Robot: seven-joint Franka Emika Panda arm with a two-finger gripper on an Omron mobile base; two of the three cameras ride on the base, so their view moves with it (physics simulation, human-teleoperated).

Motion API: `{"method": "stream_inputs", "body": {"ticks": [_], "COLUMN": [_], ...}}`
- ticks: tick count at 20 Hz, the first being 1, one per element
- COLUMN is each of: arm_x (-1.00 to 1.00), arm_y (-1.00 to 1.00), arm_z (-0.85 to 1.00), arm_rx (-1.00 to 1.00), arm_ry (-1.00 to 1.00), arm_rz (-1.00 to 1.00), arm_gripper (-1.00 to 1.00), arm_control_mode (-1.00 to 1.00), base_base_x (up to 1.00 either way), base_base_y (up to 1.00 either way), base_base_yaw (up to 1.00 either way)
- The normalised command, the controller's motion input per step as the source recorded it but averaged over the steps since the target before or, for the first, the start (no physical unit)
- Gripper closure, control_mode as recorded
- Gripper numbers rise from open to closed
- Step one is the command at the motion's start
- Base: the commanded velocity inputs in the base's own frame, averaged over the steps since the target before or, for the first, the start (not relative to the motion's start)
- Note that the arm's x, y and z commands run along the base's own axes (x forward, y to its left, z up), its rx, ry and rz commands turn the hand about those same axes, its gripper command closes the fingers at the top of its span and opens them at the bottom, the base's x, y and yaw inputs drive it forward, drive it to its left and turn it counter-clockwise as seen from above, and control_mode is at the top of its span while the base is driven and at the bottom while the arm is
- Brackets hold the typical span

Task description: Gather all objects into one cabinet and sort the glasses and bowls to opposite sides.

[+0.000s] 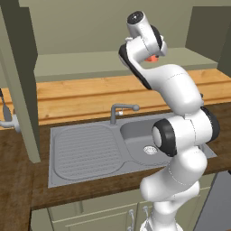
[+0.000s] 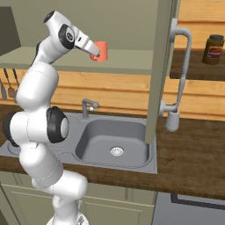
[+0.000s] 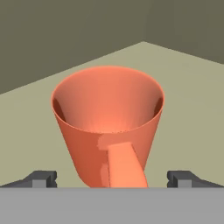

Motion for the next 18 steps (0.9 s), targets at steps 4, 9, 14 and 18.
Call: {"method": "stream_inputs", "body": {"ticks": [4,9,14,18], "arm_x": [0.00,0.00,0.00,0.00], "arm_y": [0.00,0.00,-0.04,0.00], "arm_z": [0.00,0.00,0.00,0.00], "arm_rx": [0.00,0.00,0.00,0.00], "arm_ry": [-0.01,0.00,0.00,-0.01], "arm_rz": [-0.05,-0.03,-0.01,0.00], "arm_gripper": [-1.00,1.00,1.00,1.00], "arm_control_mode": [-1.00,-1.00,-1.00,-1.00], "base_base_x": [0.00,0.00,0.00,0.00], "base_base_y": [0.00,0.00,0.00,0.00], "base_base_yaw": [0.00,0.00,0.00,0.00]}}
